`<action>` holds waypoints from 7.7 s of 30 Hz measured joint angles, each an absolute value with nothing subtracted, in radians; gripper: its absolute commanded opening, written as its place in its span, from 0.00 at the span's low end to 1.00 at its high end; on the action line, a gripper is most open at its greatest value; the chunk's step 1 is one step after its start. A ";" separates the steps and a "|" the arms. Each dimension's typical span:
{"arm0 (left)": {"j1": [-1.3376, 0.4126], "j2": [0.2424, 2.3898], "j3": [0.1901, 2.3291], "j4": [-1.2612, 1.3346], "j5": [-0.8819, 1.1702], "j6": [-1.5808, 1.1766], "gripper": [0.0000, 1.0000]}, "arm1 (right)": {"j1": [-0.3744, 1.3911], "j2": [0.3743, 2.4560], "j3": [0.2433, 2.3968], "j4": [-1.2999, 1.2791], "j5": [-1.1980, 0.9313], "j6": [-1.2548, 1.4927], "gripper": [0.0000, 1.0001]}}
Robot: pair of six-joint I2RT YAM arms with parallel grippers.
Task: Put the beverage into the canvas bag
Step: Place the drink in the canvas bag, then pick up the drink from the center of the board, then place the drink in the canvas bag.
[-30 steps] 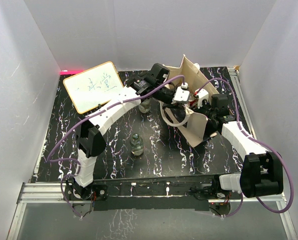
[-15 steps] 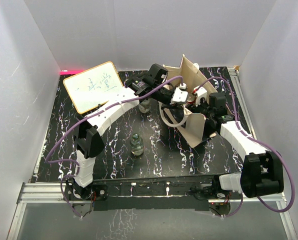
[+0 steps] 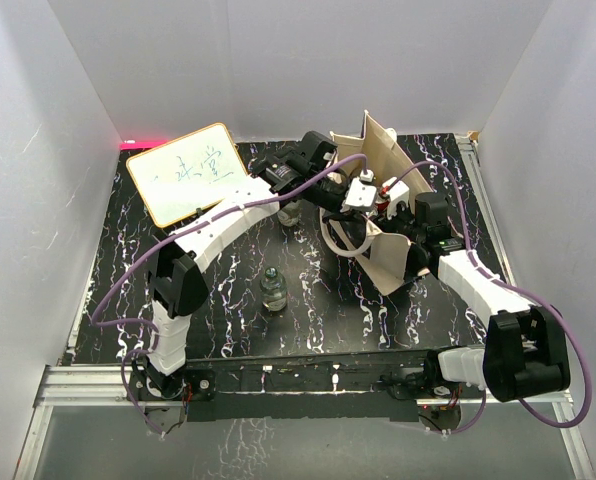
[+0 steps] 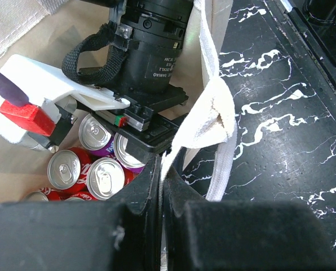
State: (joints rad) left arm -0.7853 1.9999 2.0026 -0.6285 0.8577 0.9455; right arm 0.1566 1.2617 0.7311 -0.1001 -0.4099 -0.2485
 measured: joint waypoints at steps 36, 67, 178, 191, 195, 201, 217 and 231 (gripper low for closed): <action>-0.775 1.824 1.830 -0.332 0.846 0.775 0.15 | 0.170 1.293 0.958 -0.315 -0.476 -0.274 0.82; -0.486 1.483 1.282 0.041 0.143 0.130 0.70 | 0.305 1.438 1.555 -0.402 -0.383 -0.099 0.81; -0.245 1.456 1.232 0.075 0.112 -0.046 0.79 | 0.554 2.049 2.112 -0.767 -0.287 -0.093 0.08; -0.257 1.501 1.250 0.089 0.153 0.010 0.84 | 0.554 1.759 2.130 -0.779 -0.287 -0.116 0.08; -0.282 1.502 1.250 0.089 0.166 0.042 0.84 | 0.554 1.691 2.169 -0.788 -0.283 -0.133 0.08; -0.350 1.502 1.250 0.088 0.186 0.083 0.86 | 0.517 1.571 2.175 -0.791 -0.260 -0.144 0.08; -0.453 1.575 1.379 0.101 0.321 0.093 0.85 | 0.171 1.361 2.005 -0.806 -0.262 -0.128 0.08; -0.569 1.684 1.713 -0.091 0.752 0.300 0.83 | 0.131 1.304 1.686 -0.835 -0.298 -0.139 0.08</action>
